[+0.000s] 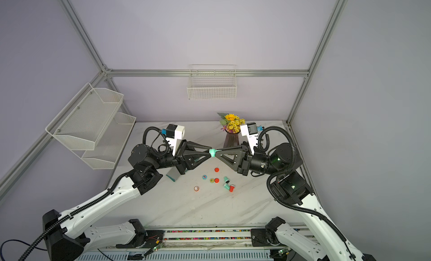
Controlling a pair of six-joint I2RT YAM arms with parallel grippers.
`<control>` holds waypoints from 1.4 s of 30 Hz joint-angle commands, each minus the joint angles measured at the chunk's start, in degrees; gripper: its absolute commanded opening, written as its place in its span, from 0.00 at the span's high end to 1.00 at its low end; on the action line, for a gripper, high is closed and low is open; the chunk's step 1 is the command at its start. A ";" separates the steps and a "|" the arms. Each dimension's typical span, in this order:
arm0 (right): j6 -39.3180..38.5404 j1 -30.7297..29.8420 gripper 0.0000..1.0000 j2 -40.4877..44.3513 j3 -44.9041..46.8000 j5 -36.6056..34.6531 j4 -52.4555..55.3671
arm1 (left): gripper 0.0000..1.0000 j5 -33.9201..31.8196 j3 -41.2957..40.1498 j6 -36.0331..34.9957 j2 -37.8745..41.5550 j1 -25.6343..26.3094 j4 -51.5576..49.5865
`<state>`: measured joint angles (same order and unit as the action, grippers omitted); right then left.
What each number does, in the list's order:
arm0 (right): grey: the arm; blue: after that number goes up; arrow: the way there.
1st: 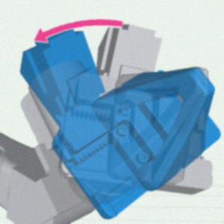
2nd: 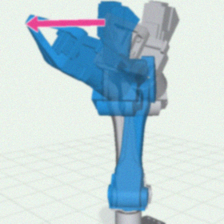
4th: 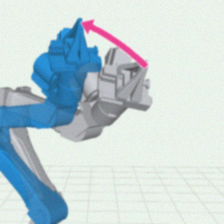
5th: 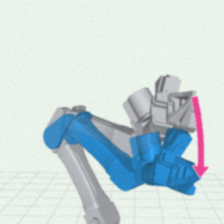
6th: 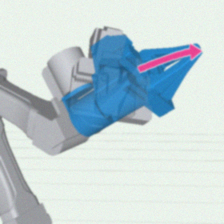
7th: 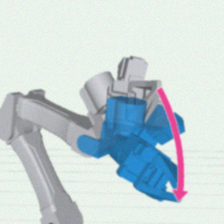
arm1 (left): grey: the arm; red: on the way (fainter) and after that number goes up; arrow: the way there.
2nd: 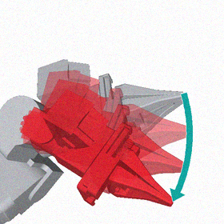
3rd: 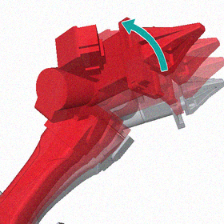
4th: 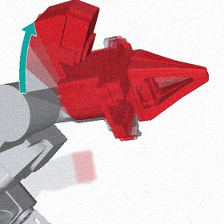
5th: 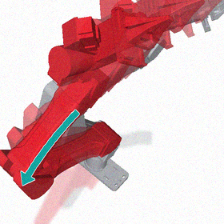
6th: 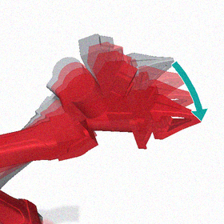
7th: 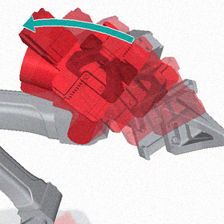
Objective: Close the stamp cap
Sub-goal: Close the cover of the stamp, then place the stamp at the center of the board.
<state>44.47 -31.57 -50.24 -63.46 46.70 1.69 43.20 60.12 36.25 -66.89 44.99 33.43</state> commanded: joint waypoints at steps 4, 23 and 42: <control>-0.62 -2.44 1.00 -2.91 0.40 1.36 8.17 | 0.73 0.77 0.73 -1.63 -0.40 1.75 -4.25; -10.46 -2.35 1.00 -3.77 -3.13 -26.23 31.94 | 0.20 -17.58 -8.00 -9.71 20.61 -7.55 -27.95; -18.62 9.87 1.00 -23.62 13.47 -57.38 36.02 | 0.19 -26.78 -15.02 -8.64 21.26 -8.08 -32.06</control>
<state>27.29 -24.73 -73.14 -52.58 -8.21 41.17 16.91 45.67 26.39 -45.36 37.19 -2.48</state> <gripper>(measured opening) 0.199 0.813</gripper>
